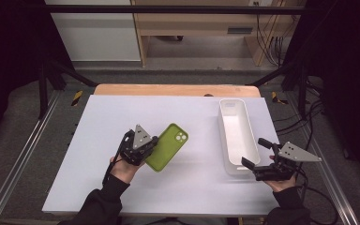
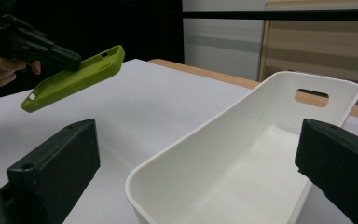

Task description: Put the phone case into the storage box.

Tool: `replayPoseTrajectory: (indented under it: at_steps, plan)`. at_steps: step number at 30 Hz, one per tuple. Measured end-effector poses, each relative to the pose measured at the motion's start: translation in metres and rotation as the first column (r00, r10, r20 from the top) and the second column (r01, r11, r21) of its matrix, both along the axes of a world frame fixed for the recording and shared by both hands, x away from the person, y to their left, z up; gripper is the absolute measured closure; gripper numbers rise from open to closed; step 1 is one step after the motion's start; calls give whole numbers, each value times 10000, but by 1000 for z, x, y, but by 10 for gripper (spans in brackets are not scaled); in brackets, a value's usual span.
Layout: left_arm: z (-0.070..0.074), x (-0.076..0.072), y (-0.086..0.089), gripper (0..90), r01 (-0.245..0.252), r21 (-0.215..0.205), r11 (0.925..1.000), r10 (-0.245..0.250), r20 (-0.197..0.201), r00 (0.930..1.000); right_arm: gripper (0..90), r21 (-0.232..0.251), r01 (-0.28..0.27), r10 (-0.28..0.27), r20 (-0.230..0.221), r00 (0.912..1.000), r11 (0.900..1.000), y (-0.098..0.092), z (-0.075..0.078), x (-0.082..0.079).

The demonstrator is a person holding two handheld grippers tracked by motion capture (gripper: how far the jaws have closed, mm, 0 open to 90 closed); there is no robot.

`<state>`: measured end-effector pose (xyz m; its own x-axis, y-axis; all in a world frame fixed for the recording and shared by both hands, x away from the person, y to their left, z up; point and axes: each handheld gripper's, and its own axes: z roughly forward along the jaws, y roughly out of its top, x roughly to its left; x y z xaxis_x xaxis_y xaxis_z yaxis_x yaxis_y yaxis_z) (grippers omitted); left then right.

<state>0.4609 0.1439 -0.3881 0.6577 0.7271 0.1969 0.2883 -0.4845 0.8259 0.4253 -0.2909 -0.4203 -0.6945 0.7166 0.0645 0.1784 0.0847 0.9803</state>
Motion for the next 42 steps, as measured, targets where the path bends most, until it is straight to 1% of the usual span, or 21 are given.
replayPoseTrajectory:
  at_steps: [1,2,3,10,17,27,33,35,38,42]
  plan:
    - [0,0,0,876,18,5,10000,-18,18,10000,1,-6,-27,27,32,10000,10000,1,0,0]
    - [1,-1,0,876,30,44,10000,-31,155,9999,1,3,-36,36,-20,10000,10000,2,1,0]
    - [1,-1,0,876,35,73,10000,-36,176,9998,1,-52,-63,63,3,10000,10000,2,1,0]
    - [3,-5,1,875,80,147,9999,-84,265,9996,1,-120,-200,200,-3,9998,9997,8,5,-1]
    - [3,-10,-1,875,111,247,9996,-119,334,9994,2,-368,-343,346,81,9994,9987,17,9,-2]
    - [2,-14,-1,875,158,307,9994,-171,419,9990,3,-464,-600,601,3,9982,9971,31,16,-4]
    - [2,-16,-3,876,193,325,9993,-208,455,9987,8,-590,-584,577,-141,9982,9965,39,19,-3]
    - [2,-17,-4,876,209,328,9992,-225,470,9986,9,-575,-646,636,-198,9978,9963,42,19,-3]
    - [3,-17,-4,875,203,340,9992,-221,538,9983,9,-706,-744,727,-251,9970,9947,47,20,-2]
    - [4,-19,-5,876,219,353,9991,-240,596,9979,13,-696,-865,839,-397,9957,9938,52,21,-1]
